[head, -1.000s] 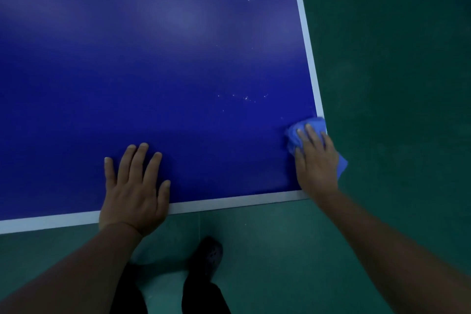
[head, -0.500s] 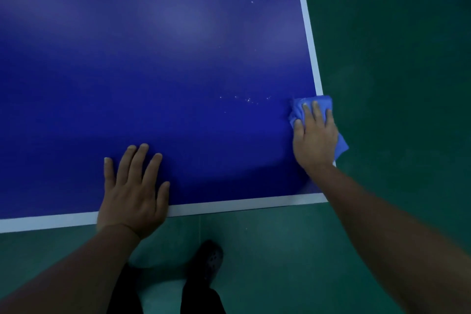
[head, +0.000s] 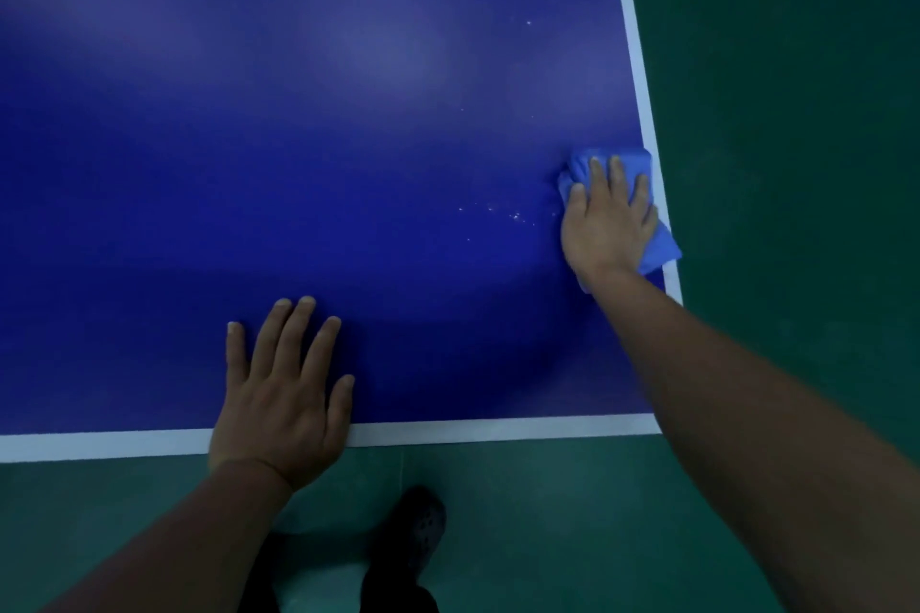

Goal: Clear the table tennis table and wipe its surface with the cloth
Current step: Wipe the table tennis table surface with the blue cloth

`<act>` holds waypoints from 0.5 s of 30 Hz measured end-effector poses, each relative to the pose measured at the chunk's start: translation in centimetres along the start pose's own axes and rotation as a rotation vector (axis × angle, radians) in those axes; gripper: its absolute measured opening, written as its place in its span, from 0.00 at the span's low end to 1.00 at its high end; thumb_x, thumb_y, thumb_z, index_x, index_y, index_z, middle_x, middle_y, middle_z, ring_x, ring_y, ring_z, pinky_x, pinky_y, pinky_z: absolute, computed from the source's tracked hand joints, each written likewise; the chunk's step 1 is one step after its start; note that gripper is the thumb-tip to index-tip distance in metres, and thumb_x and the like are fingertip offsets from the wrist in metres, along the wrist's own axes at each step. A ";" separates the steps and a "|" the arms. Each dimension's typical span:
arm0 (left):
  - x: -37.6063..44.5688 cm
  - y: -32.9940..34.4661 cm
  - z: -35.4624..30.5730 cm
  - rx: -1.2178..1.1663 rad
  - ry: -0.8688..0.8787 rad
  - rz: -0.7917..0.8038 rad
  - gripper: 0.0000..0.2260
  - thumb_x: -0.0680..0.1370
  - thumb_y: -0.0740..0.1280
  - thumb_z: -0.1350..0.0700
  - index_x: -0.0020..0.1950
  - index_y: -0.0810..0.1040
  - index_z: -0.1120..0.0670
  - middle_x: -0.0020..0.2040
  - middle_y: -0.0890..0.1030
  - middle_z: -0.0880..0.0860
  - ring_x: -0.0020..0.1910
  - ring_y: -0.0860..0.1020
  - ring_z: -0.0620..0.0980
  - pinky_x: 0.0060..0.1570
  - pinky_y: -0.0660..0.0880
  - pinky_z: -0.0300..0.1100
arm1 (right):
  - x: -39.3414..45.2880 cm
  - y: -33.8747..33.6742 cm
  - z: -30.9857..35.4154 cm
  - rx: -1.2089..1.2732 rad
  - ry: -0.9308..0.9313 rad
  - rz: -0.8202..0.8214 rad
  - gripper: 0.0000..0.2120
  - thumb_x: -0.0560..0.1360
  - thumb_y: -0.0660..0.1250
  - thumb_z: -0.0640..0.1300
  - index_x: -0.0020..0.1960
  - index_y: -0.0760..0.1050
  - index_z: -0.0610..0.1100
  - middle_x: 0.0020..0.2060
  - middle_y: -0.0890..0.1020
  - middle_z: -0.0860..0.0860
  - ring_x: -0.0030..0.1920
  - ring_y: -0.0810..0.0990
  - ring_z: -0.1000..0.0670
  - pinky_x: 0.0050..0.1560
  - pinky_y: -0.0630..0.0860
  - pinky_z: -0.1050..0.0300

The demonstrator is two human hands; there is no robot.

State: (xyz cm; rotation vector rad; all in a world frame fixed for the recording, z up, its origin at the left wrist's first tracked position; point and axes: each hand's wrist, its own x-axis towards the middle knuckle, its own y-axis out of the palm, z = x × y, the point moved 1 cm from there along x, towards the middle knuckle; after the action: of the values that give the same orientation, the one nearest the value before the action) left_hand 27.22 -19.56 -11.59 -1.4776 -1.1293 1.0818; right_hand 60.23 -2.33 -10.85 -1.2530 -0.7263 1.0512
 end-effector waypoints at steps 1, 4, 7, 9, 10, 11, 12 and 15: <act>0.0 0.0 0.0 0.002 0.001 -0.001 0.28 0.79 0.52 0.44 0.73 0.69 0.60 0.76 0.64 0.61 0.77 0.58 0.60 0.73 0.50 0.68 | 0.3 0.4 1.8 -0.009 -0.062 0.017 0.25 0.85 0.46 0.56 0.81 0.53 0.54 0.81 0.51 0.56 0.80 0.45 0.44 0.78 0.45 0.39; 0.0 0.1 0.1 0.001 0.004 0.001 0.28 0.79 0.52 0.44 0.73 0.69 0.59 0.77 0.64 0.61 0.78 0.58 0.60 0.73 0.50 0.68 | -2.9 1.7 4.8 -0.098 -0.520 0.043 0.25 0.83 0.47 0.56 0.79 0.60 0.54 0.79 0.58 0.54 0.80 0.53 0.43 0.76 0.52 0.38; 0.0 0.1 0.2 0.008 0.008 0.001 0.28 0.79 0.52 0.44 0.73 0.70 0.59 0.77 0.64 0.61 0.78 0.58 0.60 0.73 0.51 0.68 | -4.3 1.7 2.0 -0.175 -0.830 0.151 0.26 0.81 0.49 0.56 0.77 0.64 0.53 0.78 0.63 0.53 0.78 0.57 0.42 0.75 0.54 0.38; 0.0 0.2 0.2 0.002 0.012 0.005 0.29 0.80 0.51 0.43 0.73 0.70 0.59 0.77 0.64 0.61 0.78 0.58 0.60 0.72 0.52 0.69 | -1.0 0.6 -0.2 -0.199 -0.670 0.104 0.28 0.81 0.46 0.57 0.78 0.62 0.53 0.78 0.62 0.52 0.78 0.57 0.42 0.74 0.57 0.35; 0.0 0.2 0.2 -0.003 0.010 0.006 0.29 0.81 0.49 0.43 0.73 0.70 0.60 0.76 0.65 0.61 0.78 0.58 0.60 0.72 0.52 0.69 | 1.1 0.1 -0.5 -0.195 -0.519 0.074 0.28 0.81 0.45 0.58 0.79 0.60 0.53 0.79 0.59 0.53 0.79 0.54 0.42 0.75 0.55 0.35; 0.0 0.2 0.2 -0.002 0.009 0.009 0.29 0.82 0.46 0.42 0.73 0.70 0.59 0.76 0.65 0.61 0.78 0.58 0.60 0.72 0.52 0.69 | 3.2 -0.4 -0.4 -0.167 -0.360 0.075 0.28 0.82 0.44 0.58 0.80 0.56 0.54 0.80 0.56 0.54 0.80 0.50 0.44 0.76 0.52 0.36; 0.0 0.2 0.2 0.004 0.009 0.020 0.30 0.82 0.44 0.42 0.73 0.69 0.59 0.76 0.65 0.61 0.78 0.58 0.60 0.73 0.52 0.68 | 4.7 -0.7 0.5 -0.121 -0.250 0.082 0.27 0.83 0.44 0.58 0.80 0.53 0.55 0.81 0.53 0.56 0.80 0.47 0.45 0.77 0.48 0.37; -0.1 0.2 0.2 0.010 0.005 0.042 0.30 0.82 0.44 0.42 0.74 0.68 0.59 0.77 0.64 0.60 0.78 0.58 0.59 0.73 0.52 0.68 | 4.9 0.1 5.3 -0.111 -0.311 0.088 0.26 0.84 0.45 0.57 0.81 0.53 0.56 0.81 0.51 0.56 0.80 0.45 0.44 0.77 0.46 0.36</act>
State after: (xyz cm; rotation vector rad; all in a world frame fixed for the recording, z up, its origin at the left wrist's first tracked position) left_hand 27.05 -19.65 -11.77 -1.5013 -1.0923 1.1104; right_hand 57.27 4.27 -10.42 -1.2382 -0.9845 1.3106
